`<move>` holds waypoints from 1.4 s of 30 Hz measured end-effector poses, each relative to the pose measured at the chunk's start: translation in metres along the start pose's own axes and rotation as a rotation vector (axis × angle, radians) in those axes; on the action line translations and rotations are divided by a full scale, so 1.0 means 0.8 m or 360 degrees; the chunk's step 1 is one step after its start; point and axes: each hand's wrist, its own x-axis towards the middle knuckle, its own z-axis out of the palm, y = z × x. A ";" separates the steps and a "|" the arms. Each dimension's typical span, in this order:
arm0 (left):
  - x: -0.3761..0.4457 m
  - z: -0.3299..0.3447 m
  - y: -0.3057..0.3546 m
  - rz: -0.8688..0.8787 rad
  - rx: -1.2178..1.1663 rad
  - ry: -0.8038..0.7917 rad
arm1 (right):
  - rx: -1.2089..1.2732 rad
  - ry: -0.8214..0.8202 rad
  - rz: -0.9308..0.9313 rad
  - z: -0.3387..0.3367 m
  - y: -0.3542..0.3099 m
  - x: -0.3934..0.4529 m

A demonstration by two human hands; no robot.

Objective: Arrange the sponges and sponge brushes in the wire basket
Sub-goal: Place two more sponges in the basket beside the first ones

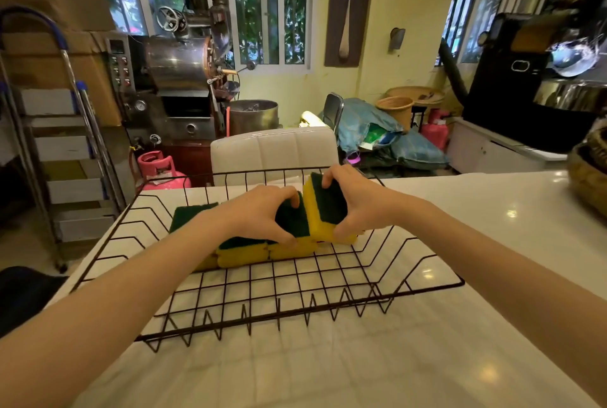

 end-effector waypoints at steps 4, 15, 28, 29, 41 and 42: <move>0.003 0.003 0.000 -0.0021 0.0052 -0.0041 | -0.0087 -0.0046 0.0069 0.000 0.003 0.003; -0.001 0.010 -0.002 -0.0038 -0.0242 -0.0099 | -0.0414 -0.0200 0.0088 0.017 -0.003 0.014; -0.004 0.013 -0.002 -0.0023 -0.0218 -0.0092 | -0.0325 -0.0316 0.0155 0.020 0.001 0.017; -0.004 0.013 -0.002 -0.0016 -0.0195 -0.0105 | -0.0337 -0.0310 0.0157 0.020 0.001 0.017; -0.008 0.008 0.010 -0.0032 0.0002 -0.0254 | -0.0377 -0.0337 0.0170 0.019 -0.003 0.011; -0.008 0.003 0.013 -0.0049 0.0019 -0.0295 | -0.0420 -0.0343 0.0162 0.017 -0.004 0.010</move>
